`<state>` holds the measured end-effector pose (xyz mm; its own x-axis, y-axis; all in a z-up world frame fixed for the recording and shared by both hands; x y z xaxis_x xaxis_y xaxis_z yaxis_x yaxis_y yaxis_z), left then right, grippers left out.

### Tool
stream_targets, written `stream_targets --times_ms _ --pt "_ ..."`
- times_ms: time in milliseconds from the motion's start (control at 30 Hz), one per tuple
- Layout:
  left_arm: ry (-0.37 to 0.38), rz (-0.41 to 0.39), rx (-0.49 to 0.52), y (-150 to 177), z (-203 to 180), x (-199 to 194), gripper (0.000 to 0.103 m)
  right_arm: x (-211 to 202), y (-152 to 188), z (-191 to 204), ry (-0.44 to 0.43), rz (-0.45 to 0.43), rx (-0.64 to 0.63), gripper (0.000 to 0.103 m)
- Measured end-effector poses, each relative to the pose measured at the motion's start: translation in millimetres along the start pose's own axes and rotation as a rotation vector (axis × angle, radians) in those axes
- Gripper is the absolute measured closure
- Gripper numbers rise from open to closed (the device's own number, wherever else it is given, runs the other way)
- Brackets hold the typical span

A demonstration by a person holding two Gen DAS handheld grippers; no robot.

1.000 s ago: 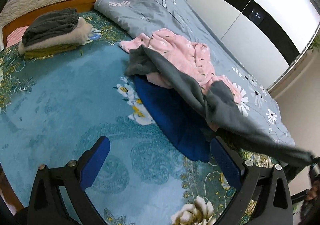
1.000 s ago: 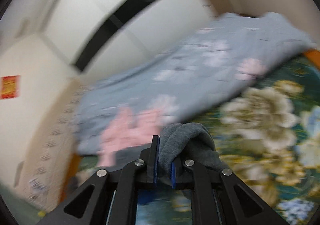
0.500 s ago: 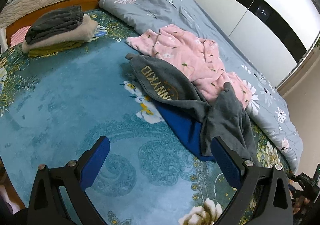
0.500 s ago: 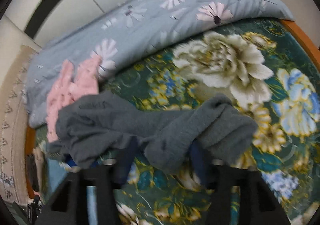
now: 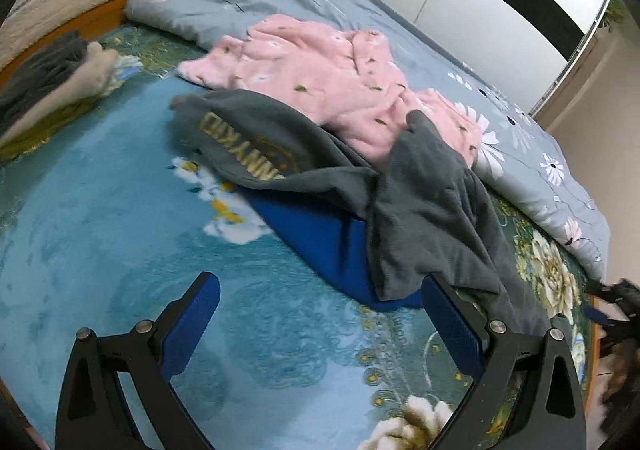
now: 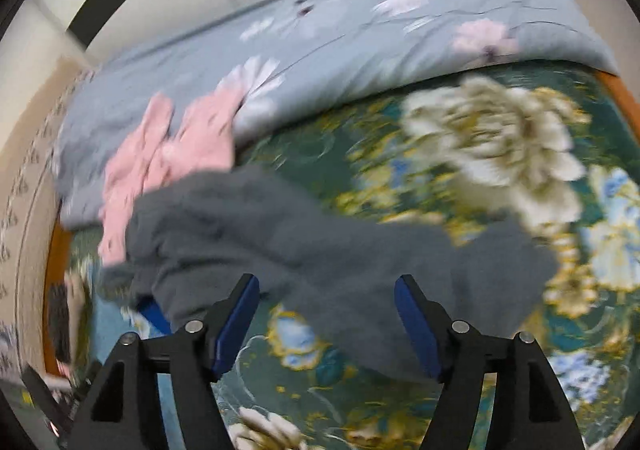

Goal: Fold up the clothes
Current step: 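Lower the sweatpants onto the blanket with the right tool while the left tool grasps the waistband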

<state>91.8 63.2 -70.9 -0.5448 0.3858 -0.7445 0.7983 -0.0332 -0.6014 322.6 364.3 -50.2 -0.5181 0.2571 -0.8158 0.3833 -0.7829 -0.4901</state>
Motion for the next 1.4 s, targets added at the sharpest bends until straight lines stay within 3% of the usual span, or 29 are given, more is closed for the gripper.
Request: stream_targets --times_ms 233,367,533,733,833,967,1033,1067,1133,1267,1400 --pt "-0.094 -0.03 -0.089 -7 45 -5 0.002 88 22 151 -0.206 0.081 -0.095 0.029" --pt "-0.068 -0.039 -0.11 -34 50 1 0.002 102 9 202 -0.225 0.042 -0.117 0.029" --pt "0.067 0.03 0.067 -60 -14 52 0.002 91 9 175 -0.224 0.024 -0.074 0.029" --pt "0.208 0.146 0.157 -62 -85 114 0.003 67 16 88 -0.1 0.044 -0.015 0.029" --pt "0.225 0.136 0.184 -69 -99 133 0.003 54 25 64 -0.047 0.075 -0.052 0.029" --pt "0.211 0.198 0.204 -65 -107 159 0.004 38 40 45 0.002 0.114 -0.036 0.029" --pt "0.224 0.244 0.181 -58 -112 167 0.018 35 46 44 0.01 0.138 -0.013 0.029" --pt "0.235 0.275 0.159 -54 -114 169 0.047 35 49 46 0.012 0.148 -0.014 0.029" --pt "0.256 0.335 0.115 -46 -119 174 0.083 34 53 50 0.014 0.169 -0.017 0.029" --pt "0.337 0.306 0.064 -48 -120 156 0.088 32 52 57 0.016 0.178 -0.036 0.029" --pt "0.401 0.207 -0.015 -67 -106 117 0.09 31 41 56 0.026 0.153 -0.027 0.029"
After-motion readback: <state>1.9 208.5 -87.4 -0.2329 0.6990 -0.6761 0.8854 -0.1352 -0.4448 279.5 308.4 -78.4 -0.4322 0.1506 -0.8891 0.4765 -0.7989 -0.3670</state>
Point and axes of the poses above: each gripper's, at about its wrist camera, not at the fingertips, and x roughly the way its jaws point, z to its left, y to its underside, the point moved 9 cm from there along x, roughly the way its jaws point, and after that the axes turned 8 degrees about -z, right-handed, at the moved point
